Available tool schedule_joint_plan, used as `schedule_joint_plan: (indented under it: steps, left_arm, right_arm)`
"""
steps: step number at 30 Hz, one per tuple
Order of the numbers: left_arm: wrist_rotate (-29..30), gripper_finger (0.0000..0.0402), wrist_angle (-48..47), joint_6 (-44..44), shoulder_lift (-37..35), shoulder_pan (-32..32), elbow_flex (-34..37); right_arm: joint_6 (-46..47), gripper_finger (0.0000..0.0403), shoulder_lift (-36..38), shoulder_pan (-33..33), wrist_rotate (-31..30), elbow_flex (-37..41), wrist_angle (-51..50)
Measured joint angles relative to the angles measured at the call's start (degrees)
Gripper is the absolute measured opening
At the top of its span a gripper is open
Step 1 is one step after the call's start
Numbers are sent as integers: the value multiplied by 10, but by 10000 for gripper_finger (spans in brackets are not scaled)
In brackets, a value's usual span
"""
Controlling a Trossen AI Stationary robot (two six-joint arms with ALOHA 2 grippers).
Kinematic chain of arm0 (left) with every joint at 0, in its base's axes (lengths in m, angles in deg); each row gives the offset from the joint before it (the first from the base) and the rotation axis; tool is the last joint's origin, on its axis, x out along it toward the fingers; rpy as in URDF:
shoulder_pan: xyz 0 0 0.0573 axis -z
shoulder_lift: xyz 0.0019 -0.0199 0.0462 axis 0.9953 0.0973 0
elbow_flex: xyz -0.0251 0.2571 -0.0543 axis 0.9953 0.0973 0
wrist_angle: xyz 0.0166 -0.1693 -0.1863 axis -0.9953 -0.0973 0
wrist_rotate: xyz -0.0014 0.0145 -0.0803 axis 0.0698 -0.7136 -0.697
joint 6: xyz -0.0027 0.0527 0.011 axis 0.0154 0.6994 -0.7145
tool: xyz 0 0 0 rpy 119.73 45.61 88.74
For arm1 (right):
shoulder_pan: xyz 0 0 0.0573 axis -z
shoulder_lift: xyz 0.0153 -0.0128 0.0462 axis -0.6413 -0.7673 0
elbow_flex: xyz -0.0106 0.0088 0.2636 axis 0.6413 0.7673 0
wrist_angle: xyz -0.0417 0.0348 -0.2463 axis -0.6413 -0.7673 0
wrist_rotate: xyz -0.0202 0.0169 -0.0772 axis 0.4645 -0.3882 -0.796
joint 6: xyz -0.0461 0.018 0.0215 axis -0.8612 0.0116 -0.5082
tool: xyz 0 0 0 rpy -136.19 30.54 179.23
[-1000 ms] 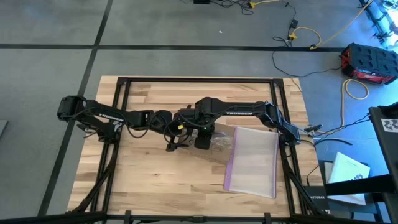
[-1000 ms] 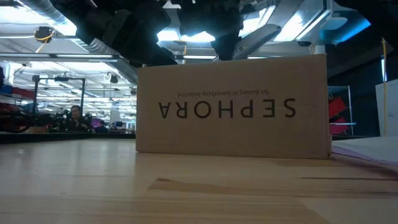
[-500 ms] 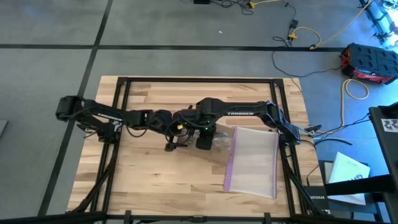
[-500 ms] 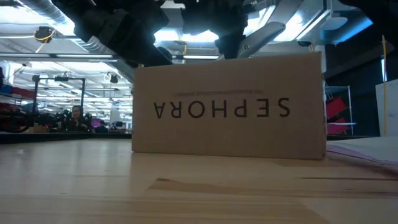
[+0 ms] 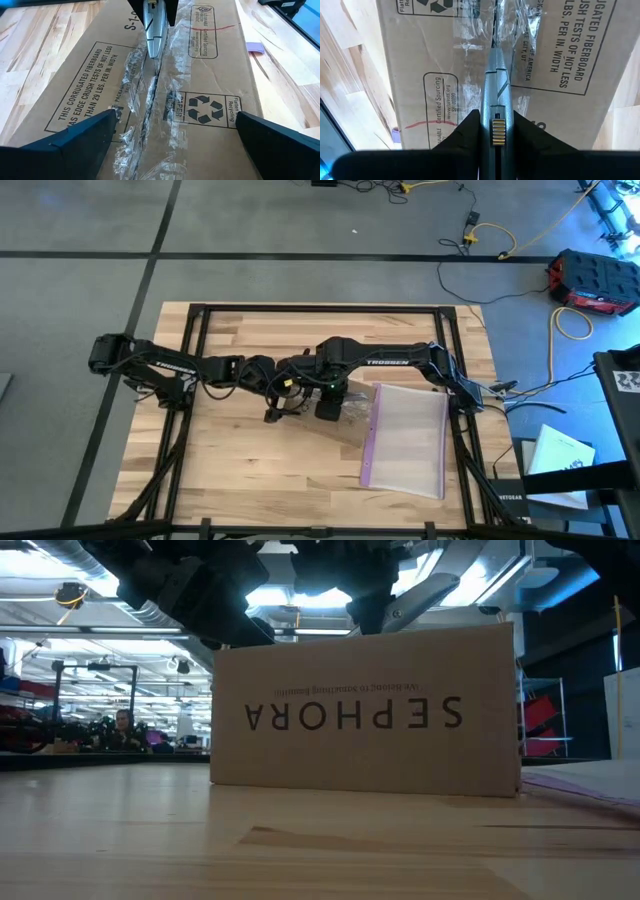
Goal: Unpack boxes
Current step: Open the cardboard box using the cutter
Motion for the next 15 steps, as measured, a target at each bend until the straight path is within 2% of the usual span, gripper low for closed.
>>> schedule_joint_plan:
  steps: [15]
  left_arm:
    - [0,400,-10,5,0,-13,0]
  right_arm:
    - [7,57,0,0,0,0,1]
